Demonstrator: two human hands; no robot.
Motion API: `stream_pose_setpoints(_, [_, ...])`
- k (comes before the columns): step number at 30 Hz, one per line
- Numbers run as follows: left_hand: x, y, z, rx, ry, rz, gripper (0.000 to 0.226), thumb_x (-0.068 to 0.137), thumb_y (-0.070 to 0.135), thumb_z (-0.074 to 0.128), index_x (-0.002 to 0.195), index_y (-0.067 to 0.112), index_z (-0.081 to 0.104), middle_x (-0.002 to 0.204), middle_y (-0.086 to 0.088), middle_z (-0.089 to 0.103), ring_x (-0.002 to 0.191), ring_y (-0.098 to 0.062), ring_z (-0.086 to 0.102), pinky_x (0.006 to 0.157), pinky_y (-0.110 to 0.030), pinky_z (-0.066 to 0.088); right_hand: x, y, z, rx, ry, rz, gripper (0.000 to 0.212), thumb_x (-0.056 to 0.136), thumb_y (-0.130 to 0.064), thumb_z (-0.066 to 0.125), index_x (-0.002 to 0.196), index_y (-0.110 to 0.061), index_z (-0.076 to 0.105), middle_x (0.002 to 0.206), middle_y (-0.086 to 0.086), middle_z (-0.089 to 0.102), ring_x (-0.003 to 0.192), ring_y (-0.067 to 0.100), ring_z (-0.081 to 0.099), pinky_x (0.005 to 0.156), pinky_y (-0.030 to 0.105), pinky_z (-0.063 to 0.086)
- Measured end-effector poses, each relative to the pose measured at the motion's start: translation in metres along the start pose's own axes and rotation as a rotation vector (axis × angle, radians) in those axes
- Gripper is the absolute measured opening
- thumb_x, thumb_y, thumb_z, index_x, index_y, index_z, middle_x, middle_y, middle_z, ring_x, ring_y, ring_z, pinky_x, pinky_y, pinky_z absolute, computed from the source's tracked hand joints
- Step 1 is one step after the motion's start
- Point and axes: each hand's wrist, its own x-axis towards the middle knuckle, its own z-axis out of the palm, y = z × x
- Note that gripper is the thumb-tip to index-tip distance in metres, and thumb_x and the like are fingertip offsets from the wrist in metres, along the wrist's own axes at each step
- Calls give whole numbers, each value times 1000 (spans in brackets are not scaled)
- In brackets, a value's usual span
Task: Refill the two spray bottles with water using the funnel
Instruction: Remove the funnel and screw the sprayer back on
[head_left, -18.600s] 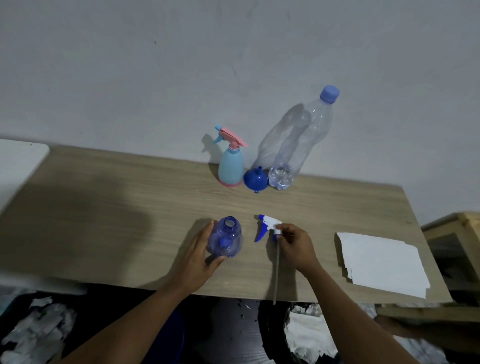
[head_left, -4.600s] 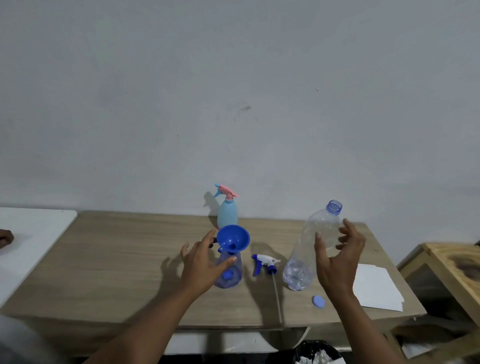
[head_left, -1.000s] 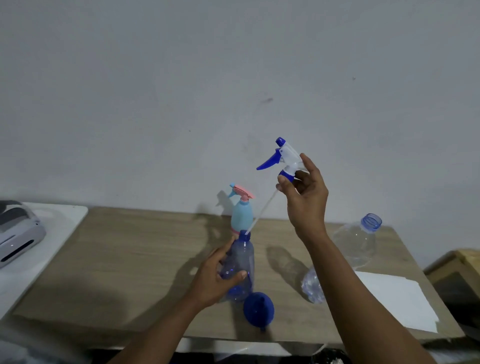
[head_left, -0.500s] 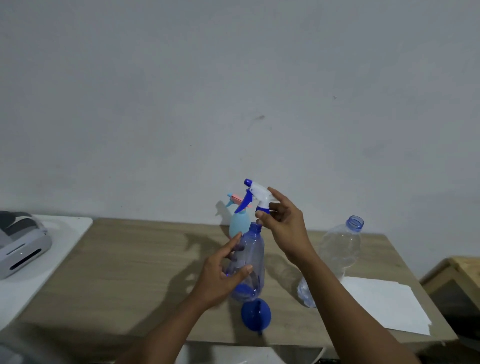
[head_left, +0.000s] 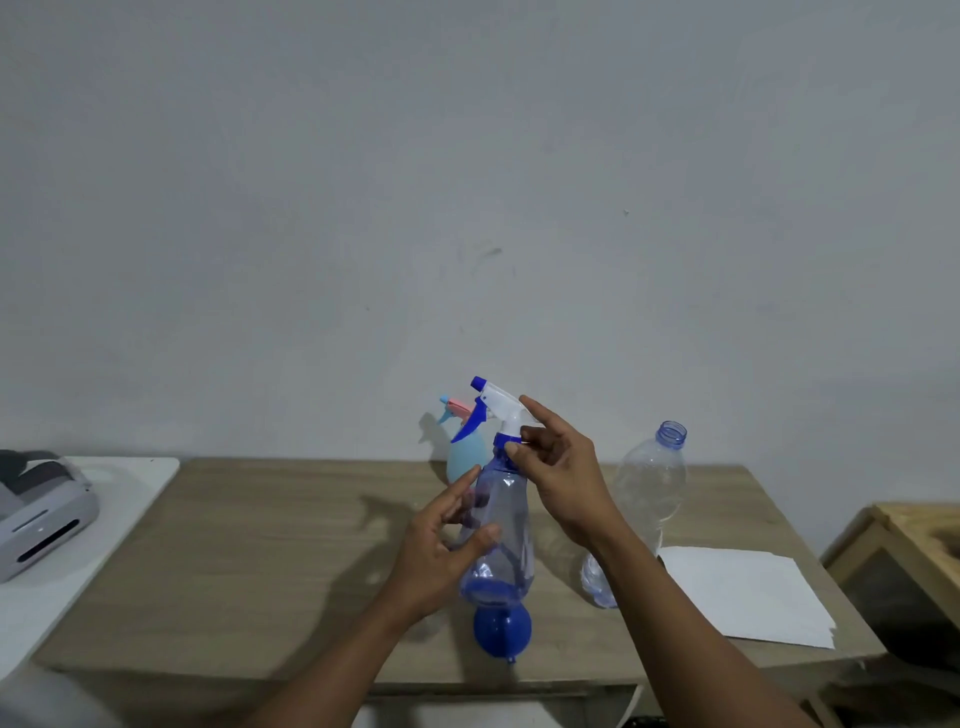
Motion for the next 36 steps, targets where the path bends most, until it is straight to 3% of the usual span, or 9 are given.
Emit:
stream_pose_setpoints(5, [0,11,2,-90,-36,-2,68,82,31,78,142,39,48,132,6,64,122,-15,61,90,-43,60,-3,-8,3,24,24,-8,55,94,-1,65,144,-19,50,105,4,77,96,15,75,80,29,62])
stream_pose_setpoints(8, [0,18,0,-75,-50,22,70,83,24,80,140,44,44,133,7,63,122,-20,60,91,-42,59,-3,-8,4,59,36,-12,57,93,-1,66,145,-17,49,105,8,77,97,20,75,84,35,62])
stream_pose_setpoints(12, [-2,24,-5,-104,-195,26,90,75,28,83,147,46,33,145,11,51,124,-23,61,92,-48,58,1,-13,3,97,58,-39,57,92,2,66,143,-19,51,101,9,78,95,23,75,79,30,62])
stream_pose_setpoints(15, [-2,28,-13,-116,-278,30,96,78,14,83,151,43,28,150,6,45,122,-30,62,92,-53,57,7,-17,1,130,55,-35,57,93,4,65,143,-19,50,102,9,78,97,27,75,82,34,61])
stream_pose_setpoints(17, [-1,32,-18,-112,-320,32,99,79,9,84,152,43,27,149,4,45,120,-31,63,91,-47,58,10,-18,-3,142,34,-14,56,93,3,64,144,-18,50,104,11,78,98,27,74,85,37,61])
stream_pose_setpoints(20, [0,34,-21,-98,-330,20,100,75,15,88,149,50,31,149,8,46,121,-28,62,90,-43,59,12,-20,-7,124,-9,24,54,95,3,62,143,-19,52,104,13,77,95,23,74,81,34,60])
stream_pose_setpoints(24, [-1,31,-17,-48,-294,68,100,75,19,89,151,46,30,152,12,44,134,-9,50,99,-42,55,13,-21,-9,55,-31,49,45,98,-4,59,140,-20,54,102,11,78,96,21,74,78,30,58])
stream_pose_setpoints(30, [0,31,-14,4,-255,40,100,70,33,90,147,55,30,151,12,42,127,-20,58,93,-45,58,10,-21,-9,18,-24,22,44,99,-8,60,141,-20,53,102,9,78,96,19,75,76,28,59])
stream_pose_setpoints(36, [4,36,-17,41,-257,51,99,66,43,89,144,60,31,149,12,44,126,-24,58,91,-44,59,13,-20,-13,82,-43,7,47,97,-8,62,141,-22,52,114,15,74,108,32,71,95,52,57])
